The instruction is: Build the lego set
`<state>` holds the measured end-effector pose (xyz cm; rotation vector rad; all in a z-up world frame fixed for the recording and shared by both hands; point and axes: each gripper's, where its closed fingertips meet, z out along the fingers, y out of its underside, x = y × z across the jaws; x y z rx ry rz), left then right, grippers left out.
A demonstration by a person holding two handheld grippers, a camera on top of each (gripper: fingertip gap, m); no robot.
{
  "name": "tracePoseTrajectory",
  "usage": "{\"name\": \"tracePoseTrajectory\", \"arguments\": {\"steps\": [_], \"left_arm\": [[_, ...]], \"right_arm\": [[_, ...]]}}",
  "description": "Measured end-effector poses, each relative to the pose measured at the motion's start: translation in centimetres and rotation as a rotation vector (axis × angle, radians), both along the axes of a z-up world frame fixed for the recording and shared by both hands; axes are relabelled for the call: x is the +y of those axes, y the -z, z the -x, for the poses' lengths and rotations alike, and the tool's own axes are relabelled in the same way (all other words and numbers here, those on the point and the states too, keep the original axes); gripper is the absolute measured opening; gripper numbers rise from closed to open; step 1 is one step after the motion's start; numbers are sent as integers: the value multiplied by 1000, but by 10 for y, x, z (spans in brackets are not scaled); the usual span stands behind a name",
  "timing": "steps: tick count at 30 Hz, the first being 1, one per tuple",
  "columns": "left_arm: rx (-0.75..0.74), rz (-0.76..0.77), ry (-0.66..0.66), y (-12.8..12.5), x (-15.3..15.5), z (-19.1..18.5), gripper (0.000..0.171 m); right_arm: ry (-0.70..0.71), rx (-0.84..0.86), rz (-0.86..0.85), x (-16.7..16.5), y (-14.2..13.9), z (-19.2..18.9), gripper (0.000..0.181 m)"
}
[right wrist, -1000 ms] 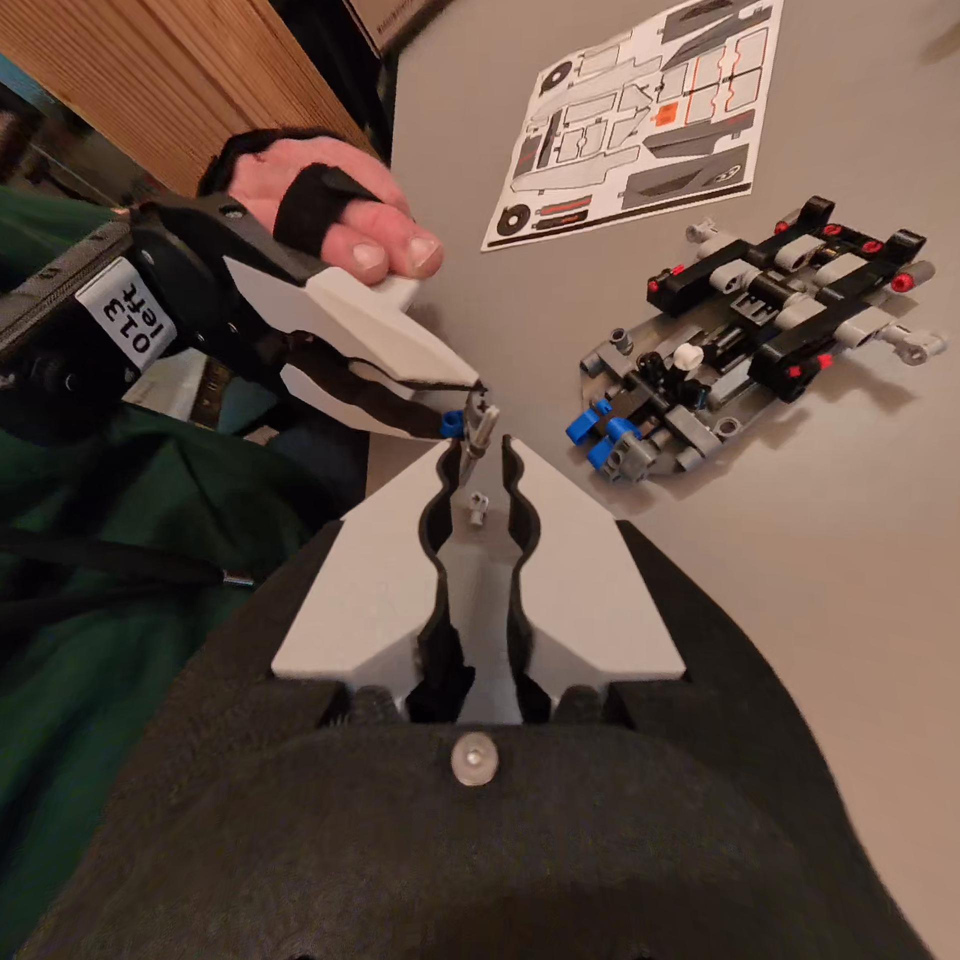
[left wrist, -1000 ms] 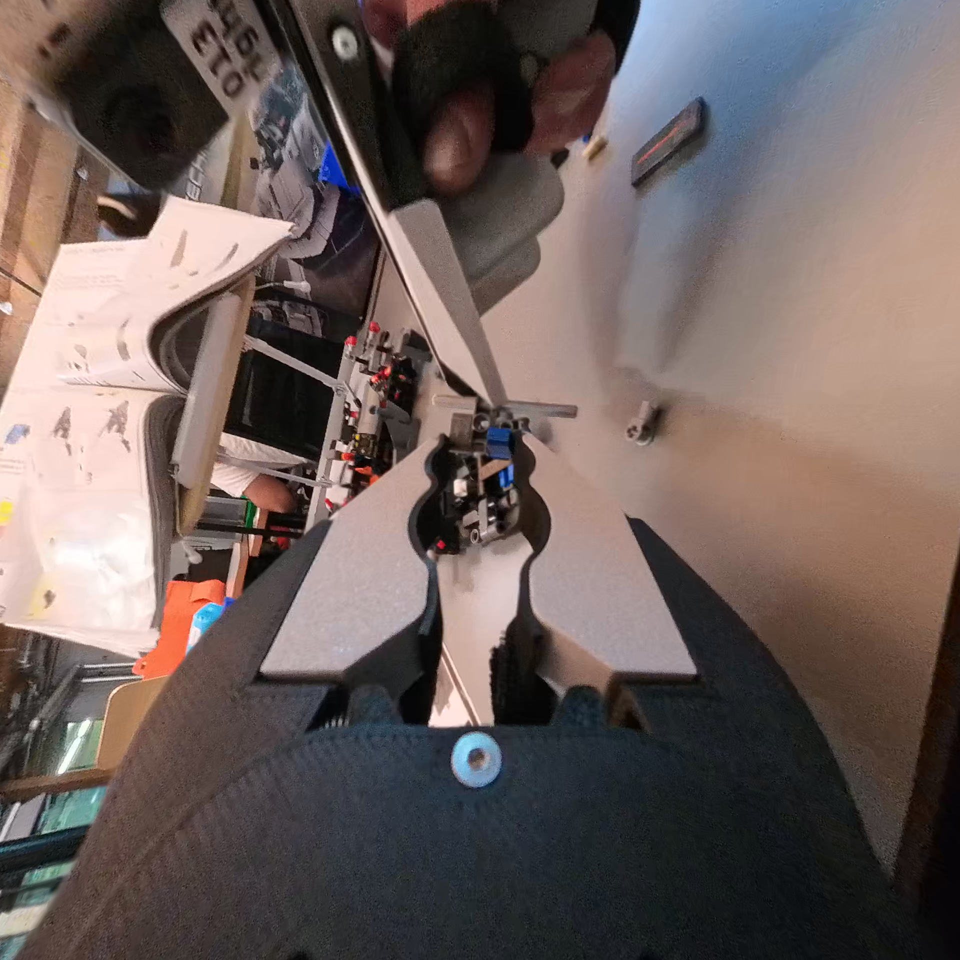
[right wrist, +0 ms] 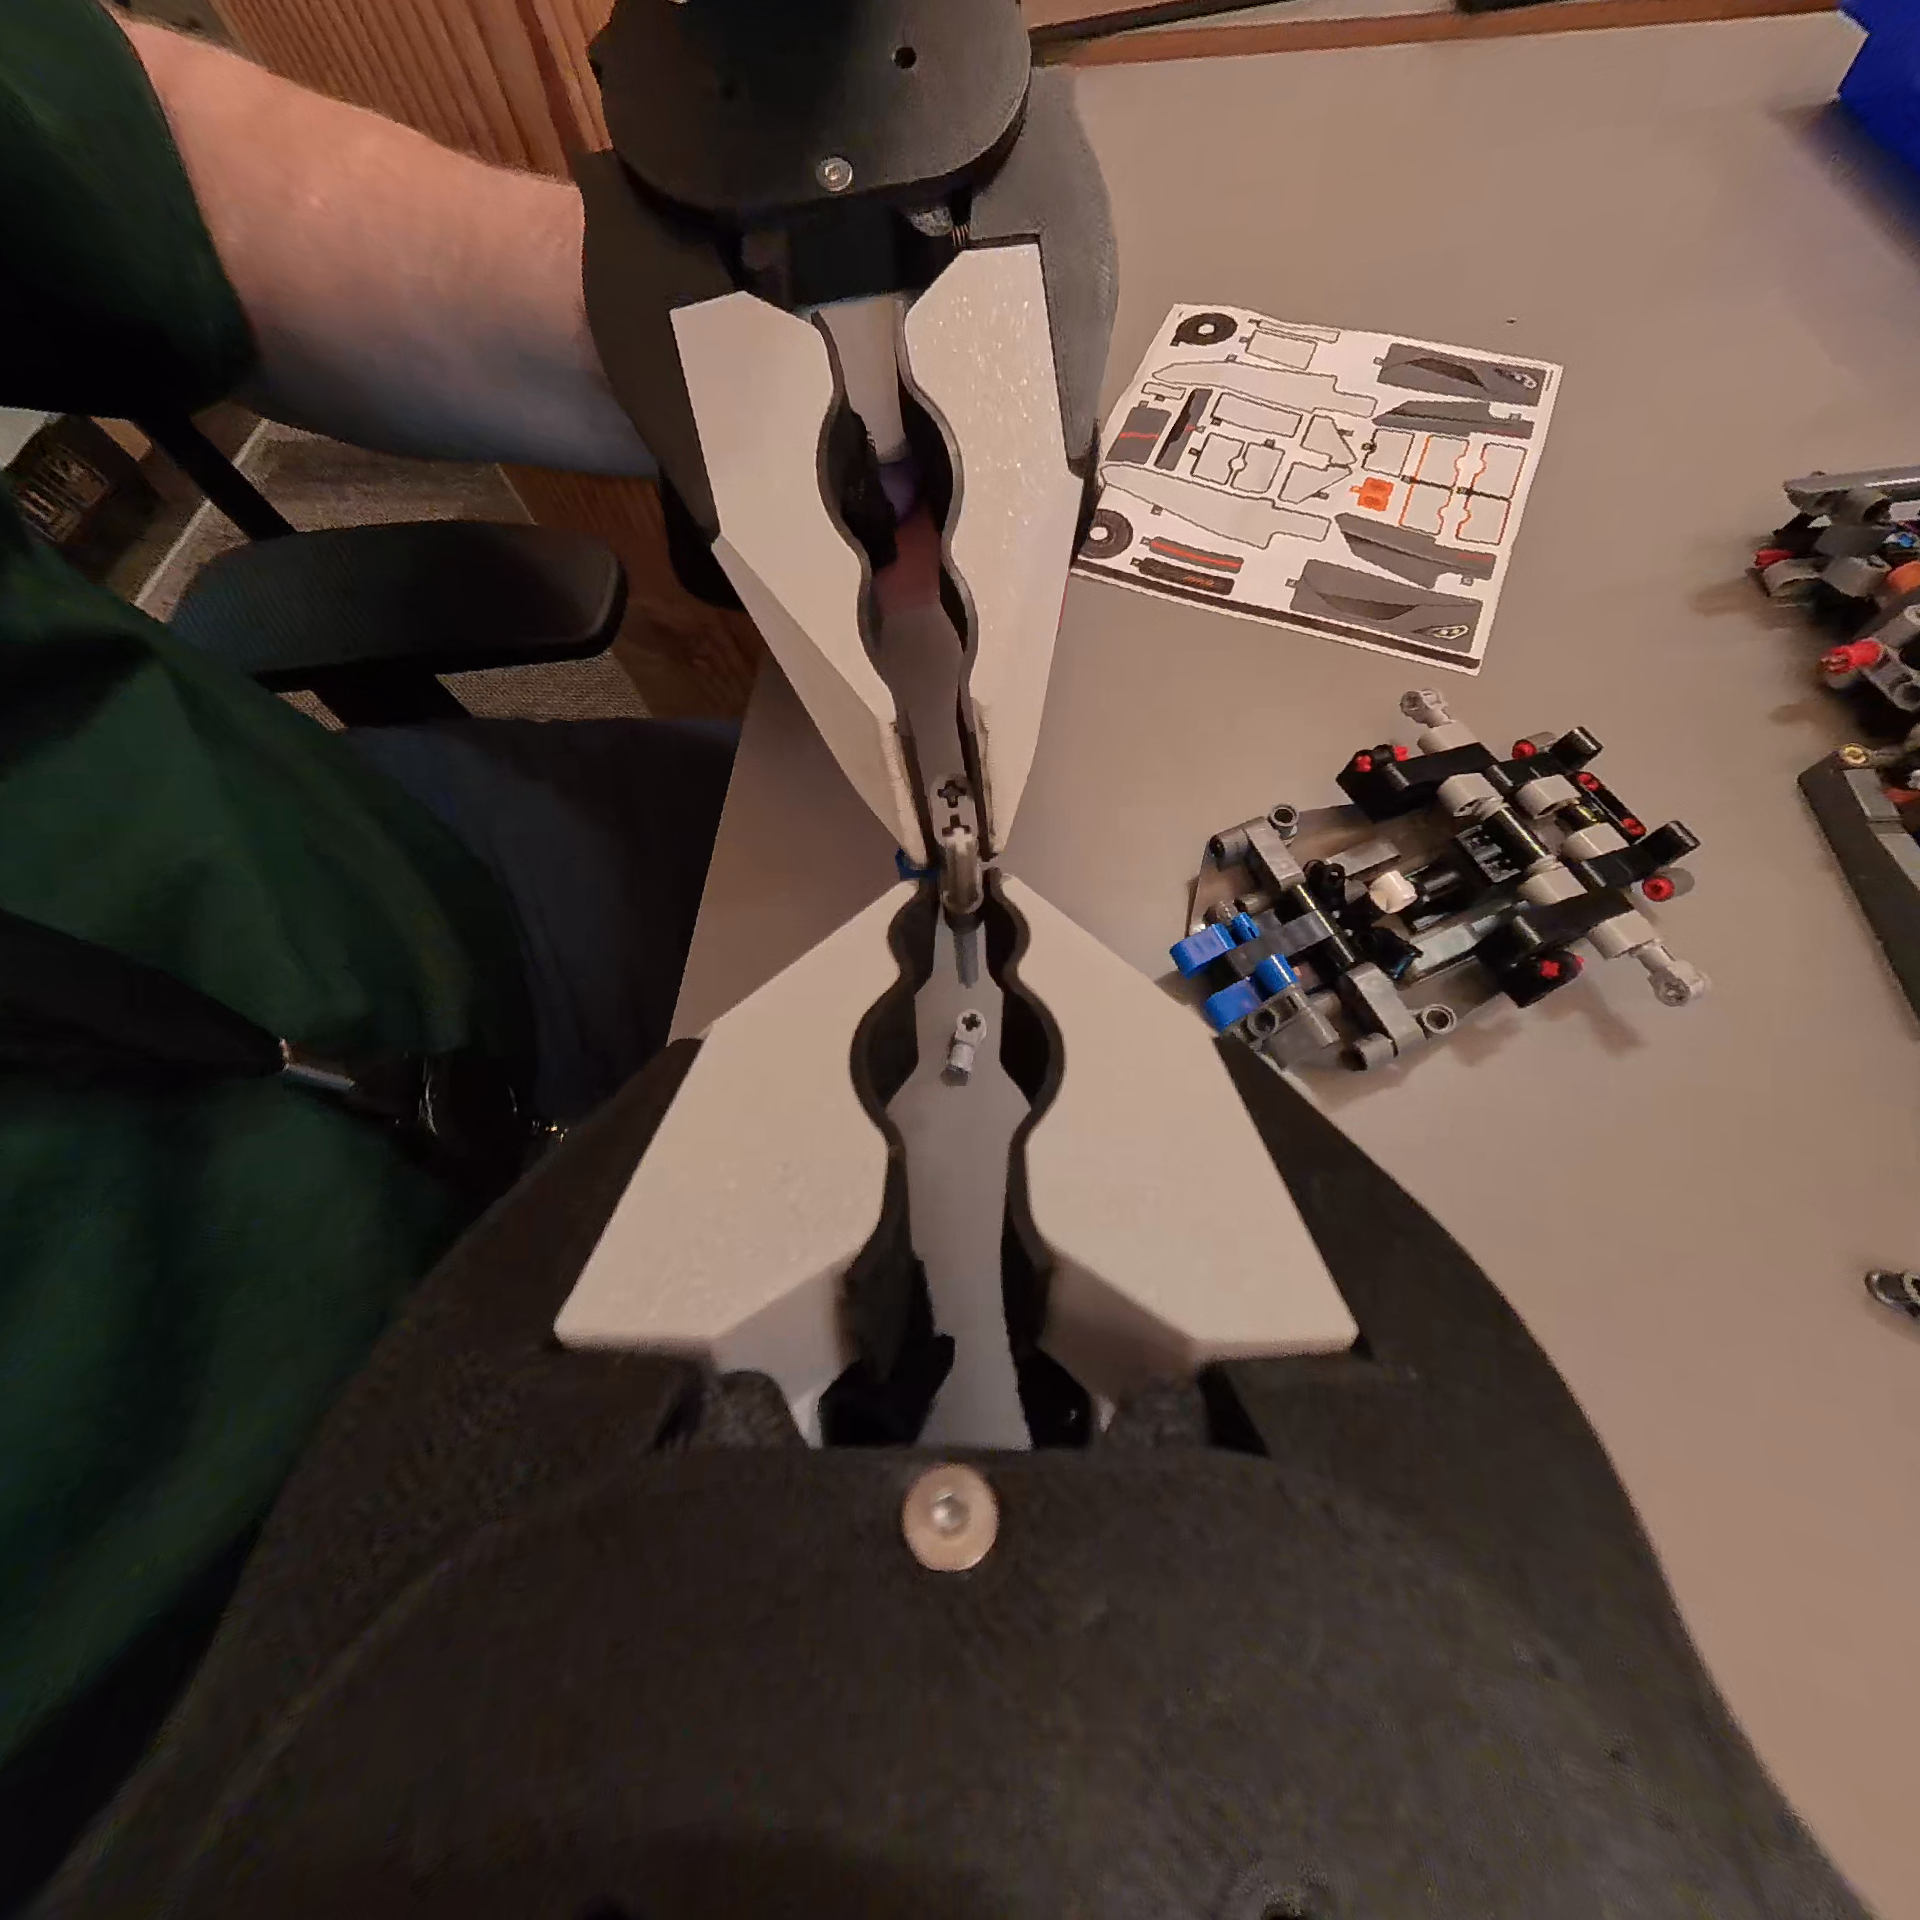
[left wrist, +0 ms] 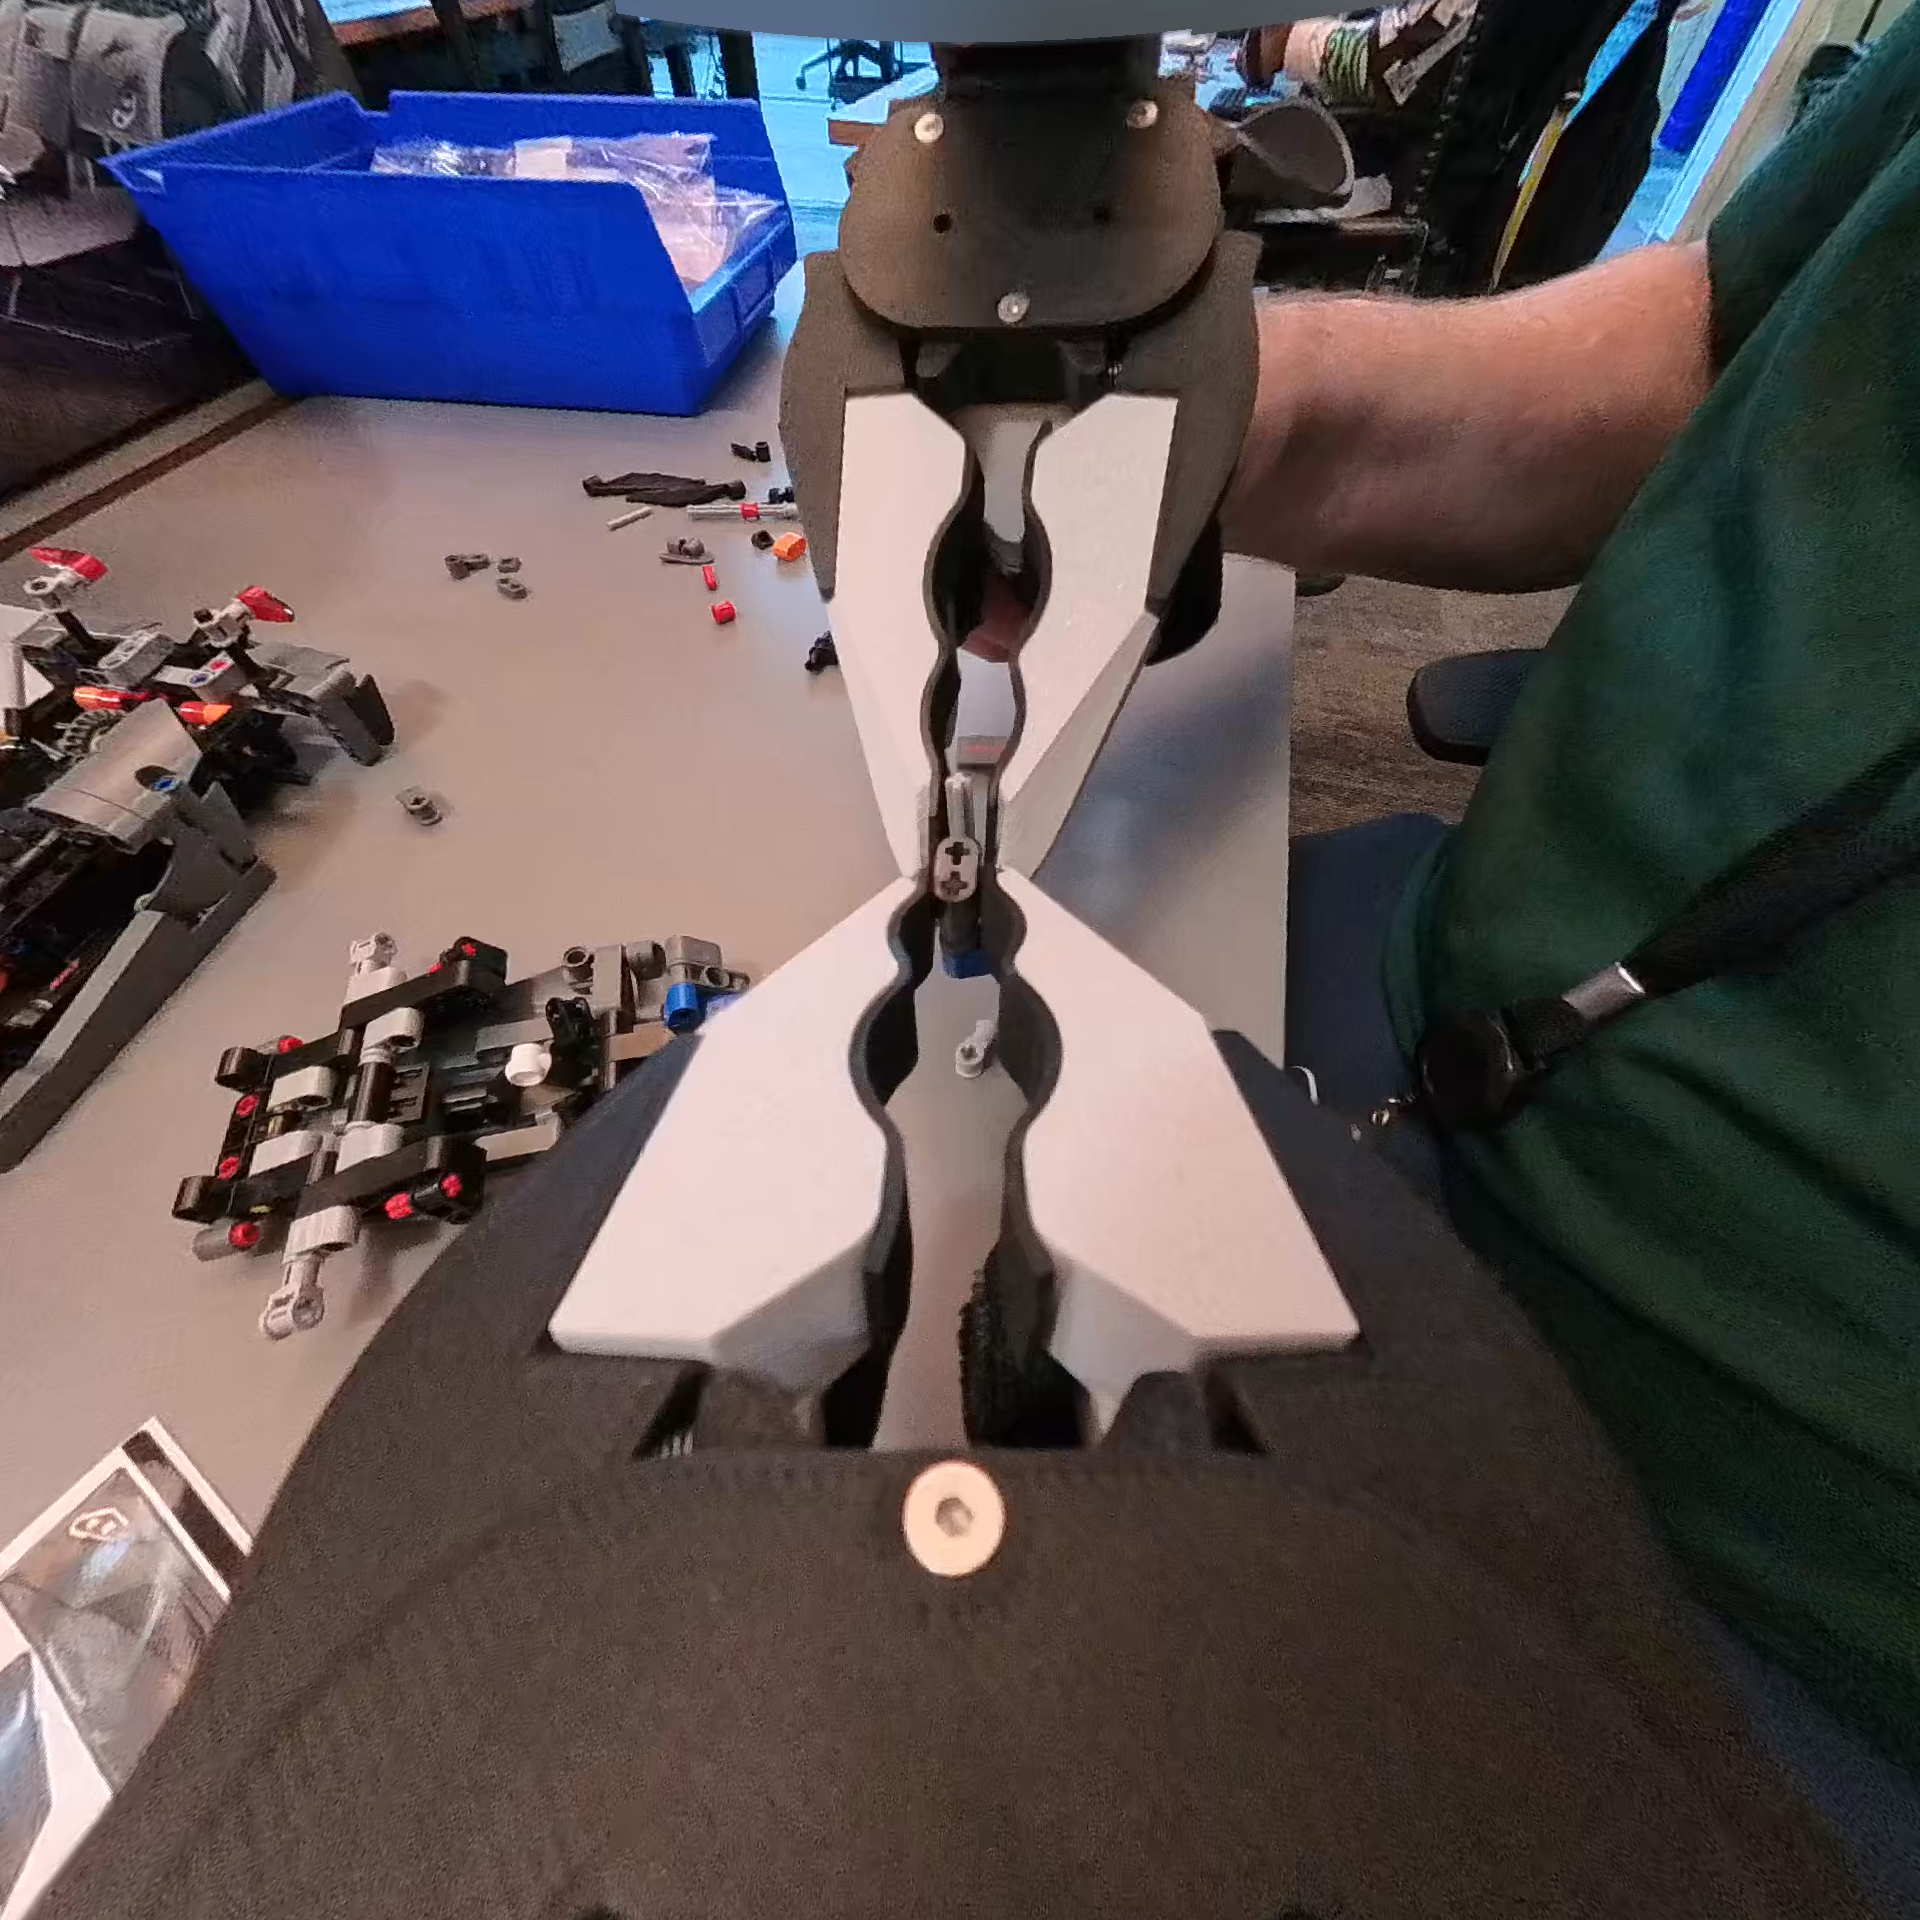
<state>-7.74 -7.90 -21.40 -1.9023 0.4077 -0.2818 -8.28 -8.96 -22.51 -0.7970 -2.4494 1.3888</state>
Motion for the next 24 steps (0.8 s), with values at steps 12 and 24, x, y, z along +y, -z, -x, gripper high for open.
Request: {"name": "tracePoseTrajectory", "arguments": {"steps": [12, 24], "left_arm": [[-88, 14, -43, -2, 1, 28, 5], [-186, 43, -5, -6, 4, 25, 5]], "right_arm": [[65, -48, 6, 14, 9, 7, 16], [88, -88, 7, 12, 15, 15, 17]]}}
